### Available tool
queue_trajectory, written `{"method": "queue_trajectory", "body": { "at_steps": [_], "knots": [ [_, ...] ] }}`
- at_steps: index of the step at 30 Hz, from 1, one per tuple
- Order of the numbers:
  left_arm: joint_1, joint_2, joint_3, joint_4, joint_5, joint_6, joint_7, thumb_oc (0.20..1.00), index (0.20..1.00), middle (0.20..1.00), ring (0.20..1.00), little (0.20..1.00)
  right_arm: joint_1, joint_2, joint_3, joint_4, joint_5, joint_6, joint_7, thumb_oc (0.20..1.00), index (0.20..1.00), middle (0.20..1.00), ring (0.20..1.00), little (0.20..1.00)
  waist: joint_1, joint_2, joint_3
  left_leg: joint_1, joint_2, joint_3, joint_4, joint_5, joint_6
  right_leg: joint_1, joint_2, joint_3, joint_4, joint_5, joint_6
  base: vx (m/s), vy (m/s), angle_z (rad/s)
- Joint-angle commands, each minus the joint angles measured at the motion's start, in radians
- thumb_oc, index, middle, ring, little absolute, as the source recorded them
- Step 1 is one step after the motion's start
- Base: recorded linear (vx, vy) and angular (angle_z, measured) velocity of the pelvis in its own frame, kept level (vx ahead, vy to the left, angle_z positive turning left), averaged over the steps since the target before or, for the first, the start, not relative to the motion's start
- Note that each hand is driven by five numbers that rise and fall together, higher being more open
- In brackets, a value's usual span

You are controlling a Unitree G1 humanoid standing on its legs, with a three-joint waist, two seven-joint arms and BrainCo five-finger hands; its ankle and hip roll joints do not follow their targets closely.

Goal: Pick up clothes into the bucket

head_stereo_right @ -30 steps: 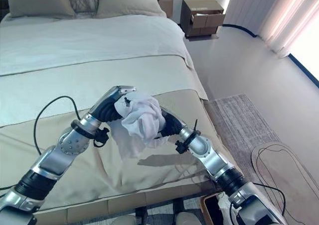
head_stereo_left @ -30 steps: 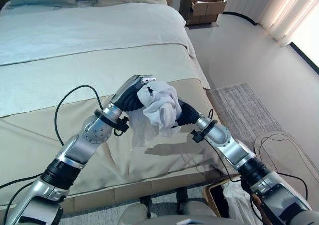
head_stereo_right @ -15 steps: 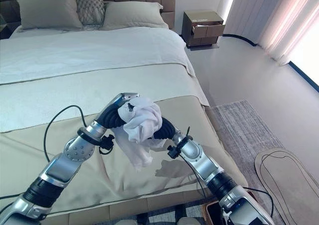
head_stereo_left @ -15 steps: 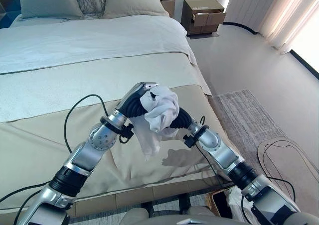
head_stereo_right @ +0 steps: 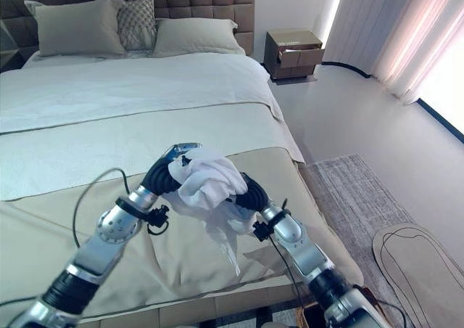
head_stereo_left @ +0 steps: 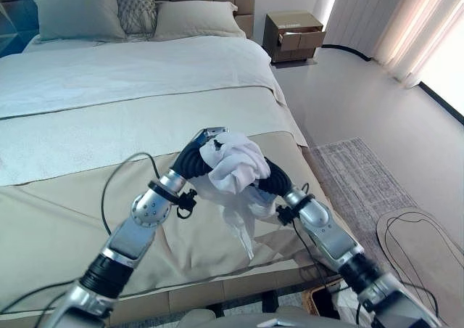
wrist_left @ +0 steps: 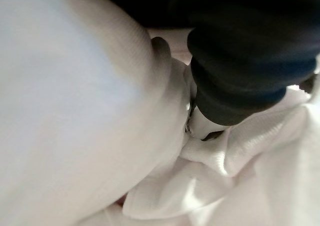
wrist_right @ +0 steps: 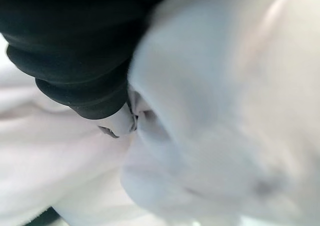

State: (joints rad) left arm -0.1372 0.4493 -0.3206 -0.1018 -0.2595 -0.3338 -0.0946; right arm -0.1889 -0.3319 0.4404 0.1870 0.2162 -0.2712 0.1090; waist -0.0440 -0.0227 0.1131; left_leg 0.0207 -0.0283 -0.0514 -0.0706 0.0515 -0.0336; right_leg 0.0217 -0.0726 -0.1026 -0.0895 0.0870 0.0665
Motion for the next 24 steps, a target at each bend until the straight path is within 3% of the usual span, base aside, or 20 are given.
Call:
{"method": "queue_trajectory", "body": {
  "at_steps": [1,5,6,10,14,22,24],
  "knots": [
    [-0.04,-0.054,0.069,-0.008,-0.232,-0.053,-0.012,1.0,1.0,1.0,1.0,1.0,0.078,-0.003,-0.085,-0.036,0.123,-0.031,-0.029,0.2,0.2,0.2,0.2,0.2,-0.009,-0.055,-0.057,-0.012,-0.007,0.027,0.089,-0.088,0.03,0.007,-0.054,0.005,0.048,-0.014,0.067,0.01,0.03,-0.06],
    [-0.02,-0.061,0.053,0.017,-0.248,-0.031,-0.036,1.0,1.0,1.0,1.0,1.0,0.121,0.0,-0.148,-0.078,0.15,-0.038,-0.041,0.2,0.2,0.2,0.2,0.2,-0.021,-0.053,-0.058,-0.01,-0.008,0.037,0.089,-0.089,0.035,0.003,-0.056,0.015,0.049,-0.01,0.07,-0.03,0.026,-0.11],
    [0.012,-0.057,0.068,0.026,-0.261,-0.028,-0.046,1.0,1.0,1.0,1.0,1.0,0.15,-0.015,-0.219,-0.102,0.154,-0.049,-0.045,0.2,0.2,0.2,0.2,0.2,-0.028,-0.054,-0.059,-0.017,-0.012,0.041,0.09,-0.08,0.037,-0.009,-0.061,0.022,0.054,-0.002,0.073,0.0,0.042,-0.12],
    [0.035,-0.089,0.06,0.095,-0.289,-0.023,-0.034,1.0,1.0,1.0,1.0,1.0,0.162,0.028,-0.264,-0.006,0.165,-0.082,-0.094,0.2,0.2,0.2,0.2,0.2,-0.037,-0.046,-0.059,-0.008,-0.018,0.044,0.09,-0.09,0.044,-0.01,-0.066,0.03,0.062,-0.003,0.079,-0.03,0.057,-0.09],
    [0.053,-0.105,0.067,0.16,-0.295,-0.008,-0.027,1.0,1.0,1.0,1.0,1.0,0.2,0.034,-0.337,-0.034,0.158,-0.094,-0.126,0.2,0.2,0.2,0.2,0.2,-0.059,-0.039,-0.058,-0.001,-0.029,0.057,0.086,-0.091,0.055,-0.024,-0.078,0.049,0.082,0.002,0.089,-0.05,0.083,-0.1],
    [0.046,-0.165,0.059,0.376,-0.29,0.051,0.031,1.0,1.0,1.0,1.0,1.0,0.234,0.047,-0.389,-0.066,0.171,-0.082,-0.149,0.2,0.2,0.2,0.2,0.2,-0.124,-0.032,-0.031,0.016,-0.044,0.1,0.086,-0.091,0.082,-0.086,-0.077,0.126,0.17,0.014,0.103,-0.07,0.081,-0.17],
    [0.035,-0.166,0.069,0.409,-0.273,0.048,0.043,1.0,1.0,1.0,1.0,1.0,0.234,0.048,-0.383,-0.082,0.163,-0.081,-0.152,0.2,0.2,0.2,0.2,0.2,-0.126,-0.03,-0.008,0.009,-0.036,0.128,0.092,-0.088,0.09,-0.122,-0.072,0.112,0.227,0.009,0.106,-0.2,0.043,-0.37]
  ]
}}
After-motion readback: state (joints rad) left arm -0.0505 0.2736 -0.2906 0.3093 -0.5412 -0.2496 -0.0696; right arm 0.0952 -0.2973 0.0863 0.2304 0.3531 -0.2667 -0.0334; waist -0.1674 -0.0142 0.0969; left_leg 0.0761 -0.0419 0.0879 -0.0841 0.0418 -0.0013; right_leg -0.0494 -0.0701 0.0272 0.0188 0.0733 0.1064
